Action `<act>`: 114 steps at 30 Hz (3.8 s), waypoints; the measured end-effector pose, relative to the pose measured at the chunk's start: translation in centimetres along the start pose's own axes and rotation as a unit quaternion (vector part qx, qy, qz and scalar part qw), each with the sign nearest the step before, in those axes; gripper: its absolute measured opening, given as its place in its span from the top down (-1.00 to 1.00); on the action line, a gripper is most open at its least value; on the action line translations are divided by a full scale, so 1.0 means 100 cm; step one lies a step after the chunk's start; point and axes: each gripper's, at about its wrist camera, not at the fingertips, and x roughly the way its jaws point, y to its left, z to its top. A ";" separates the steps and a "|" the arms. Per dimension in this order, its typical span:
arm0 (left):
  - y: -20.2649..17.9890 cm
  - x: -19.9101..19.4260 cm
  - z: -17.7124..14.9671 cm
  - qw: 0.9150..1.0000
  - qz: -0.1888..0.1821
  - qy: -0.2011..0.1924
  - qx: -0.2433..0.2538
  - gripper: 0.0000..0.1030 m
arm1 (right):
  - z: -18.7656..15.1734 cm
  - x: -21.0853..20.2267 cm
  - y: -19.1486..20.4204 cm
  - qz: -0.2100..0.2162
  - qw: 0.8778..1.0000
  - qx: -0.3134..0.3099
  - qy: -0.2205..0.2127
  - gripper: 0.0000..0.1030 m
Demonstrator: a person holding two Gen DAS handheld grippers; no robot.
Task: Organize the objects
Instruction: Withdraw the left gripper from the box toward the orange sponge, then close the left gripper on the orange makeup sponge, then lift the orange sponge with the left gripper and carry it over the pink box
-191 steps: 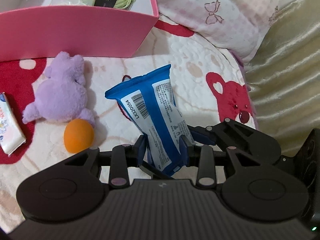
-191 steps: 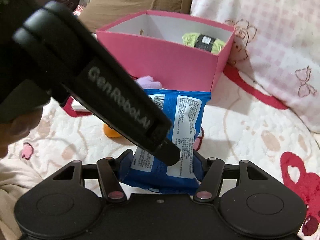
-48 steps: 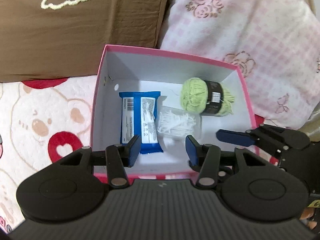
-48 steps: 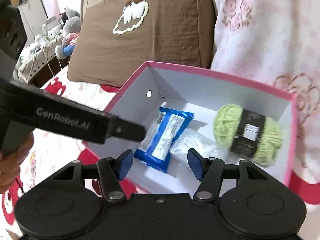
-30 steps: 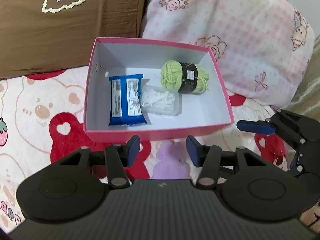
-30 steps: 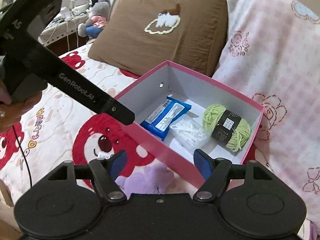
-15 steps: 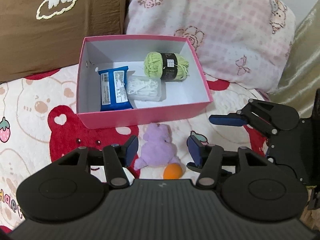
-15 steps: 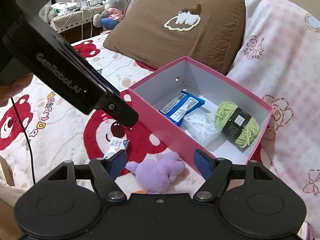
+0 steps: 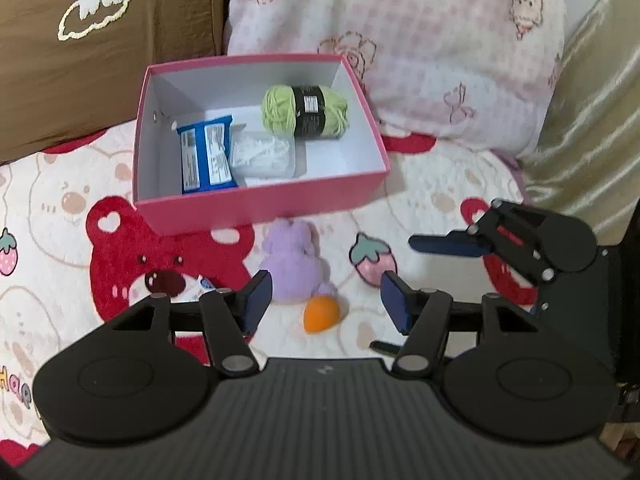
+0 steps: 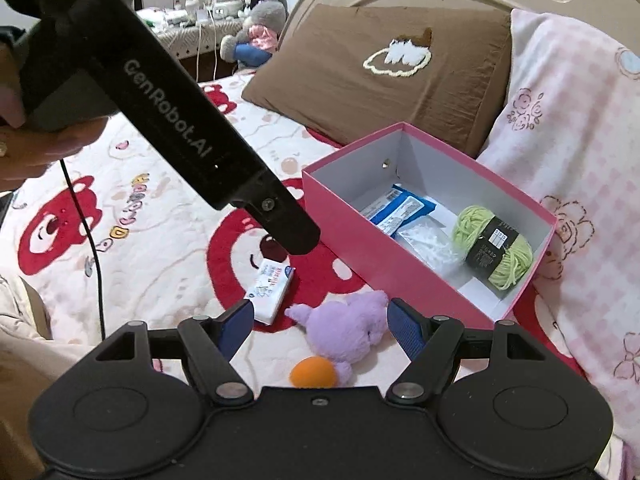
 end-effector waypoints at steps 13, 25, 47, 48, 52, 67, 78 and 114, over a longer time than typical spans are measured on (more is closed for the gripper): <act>-0.010 0.027 -0.032 0.999 0.009 0.045 0.001 -0.46 | -0.039 0.003 0.005 0.016 0.999 0.047 0.017 -0.51; 0.006 0.070 -0.061 0.997 0.047 0.067 -0.014 -0.62 | -0.064 0.037 0.004 -0.033 0.996 0.064 0.044 -0.51; 0.007 0.133 -0.090 1.000 -0.017 -0.016 0.014 -0.52 | -0.096 0.105 0.001 0.007 0.993 0.112 0.039 -0.32; 0.005 0.137 -0.090 1.000 -0.022 -0.013 0.008 -0.48 | -0.097 0.108 0.000 0.006 0.993 0.114 0.039 -0.28; 0.003 0.148 -0.088 0.999 -0.033 -0.009 -0.010 -0.28 | -0.101 0.112 -0.003 0.009 0.992 0.125 0.034 -0.21; 0.019 0.170 -0.095 0.998 -0.048 -0.012 -0.029 0.37 | -0.114 0.128 -0.013 0.032 0.981 0.192 0.024 0.08; 0.019 0.165 -0.090 0.997 -0.060 0.008 -0.054 0.37 | -0.111 0.124 -0.010 0.003 0.985 0.169 0.027 0.28; -0.008 0.104 -0.054 0.994 -0.096 0.044 -0.032 0.38 | -0.082 0.049 -0.013 0.009 0.991 0.135 -0.002 0.17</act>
